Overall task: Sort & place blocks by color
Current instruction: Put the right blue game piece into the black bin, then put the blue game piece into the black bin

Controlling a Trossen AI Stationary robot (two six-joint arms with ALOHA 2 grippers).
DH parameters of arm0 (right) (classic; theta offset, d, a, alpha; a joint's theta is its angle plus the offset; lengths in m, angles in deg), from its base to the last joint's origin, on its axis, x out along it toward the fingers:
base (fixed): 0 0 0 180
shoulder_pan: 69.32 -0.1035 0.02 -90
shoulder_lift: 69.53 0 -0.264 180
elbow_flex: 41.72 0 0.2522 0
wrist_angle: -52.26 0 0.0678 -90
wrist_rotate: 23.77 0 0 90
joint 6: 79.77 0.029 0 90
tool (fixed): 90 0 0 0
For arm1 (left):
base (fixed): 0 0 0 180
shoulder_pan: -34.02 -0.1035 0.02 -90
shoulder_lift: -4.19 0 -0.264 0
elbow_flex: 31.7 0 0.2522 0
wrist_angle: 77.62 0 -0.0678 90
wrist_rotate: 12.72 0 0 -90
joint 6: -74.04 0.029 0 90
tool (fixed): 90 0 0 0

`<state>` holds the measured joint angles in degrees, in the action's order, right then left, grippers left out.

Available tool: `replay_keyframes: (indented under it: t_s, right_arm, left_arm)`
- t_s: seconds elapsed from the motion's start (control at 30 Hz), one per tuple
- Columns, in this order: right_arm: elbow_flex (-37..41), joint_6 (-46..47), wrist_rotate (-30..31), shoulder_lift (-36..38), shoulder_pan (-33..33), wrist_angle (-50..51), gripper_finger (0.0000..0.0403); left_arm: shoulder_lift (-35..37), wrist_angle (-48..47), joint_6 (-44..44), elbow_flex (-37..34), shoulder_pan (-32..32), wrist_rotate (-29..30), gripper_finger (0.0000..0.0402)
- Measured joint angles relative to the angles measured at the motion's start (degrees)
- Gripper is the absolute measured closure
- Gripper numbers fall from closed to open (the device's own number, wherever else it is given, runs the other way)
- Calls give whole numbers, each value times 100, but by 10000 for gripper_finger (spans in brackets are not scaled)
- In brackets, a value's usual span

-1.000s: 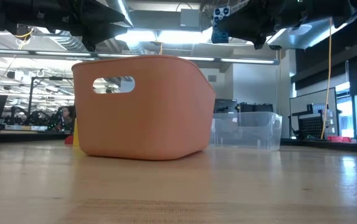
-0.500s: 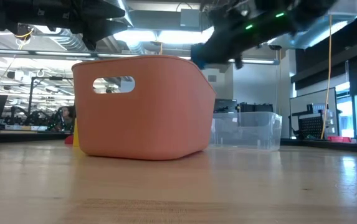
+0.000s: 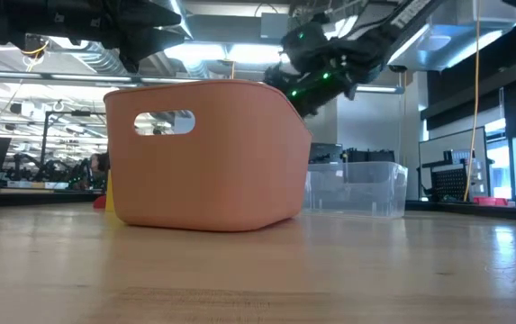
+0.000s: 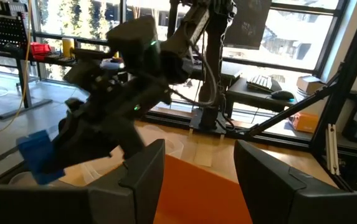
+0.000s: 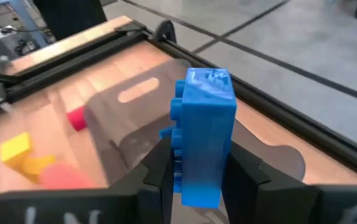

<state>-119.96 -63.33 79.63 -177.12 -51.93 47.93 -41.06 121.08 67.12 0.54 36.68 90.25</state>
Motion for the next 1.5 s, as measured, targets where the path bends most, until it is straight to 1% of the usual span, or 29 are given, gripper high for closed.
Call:
replay_keyframes:
  t_s: [0.2,0.27,0.37,0.43,0.53,0.67,0.77,0.93,1.07,1.23,1.33,1.43,1.5]
  right_arm:
    - [-33,210,-1,-289,90,5,310]
    - [-33,295,-3,-341,90,-7,301]
    - [-31,283,-12,-352,90,25,277]
    - [-31,281,-119,-350,90,18,265]
    - [-31,274,-305,-345,99,-28,257]
    - [-31,121,-311,-338,99,-33,251]
    - [-27,-109,-307,-189,99,67,241]
    - [73,-899,-288,556,10,588,237]
    - [801,-1234,-298,1502,-281,528,236]
    - [2340,-1166,-294,2894,-941,-409,236]
    - [3194,-935,-327,3637,-1404,-1357,236]
    - [3784,-920,-435,4217,-1750,-2079,236]
    - [4028,-947,-542,4510,-1907,-2312,236]
  left_arm:
    - [0,20,0,0,0,2,217]
    - [0,18,1,0,-1,2,217]
    - [0,18,2,0,-2,2,217]
    - [1,20,2,0,0,2,217]
    - [0,18,2,0,-2,2,217]
    - [0,18,2,0,-1,3,217]
    - [1,16,2,0,-1,4,217]
    - [0,-81,2,0,-2,2,217]
    - [0,-94,-2,0,0,2,217]
    - [0,-94,-7,0,0,4,217]
    - [0,-94,-3,0,0,4,217]
    - [0,-94,-2,0,0,4,217]
    - [-3,-94,-4,0,0,4,217]
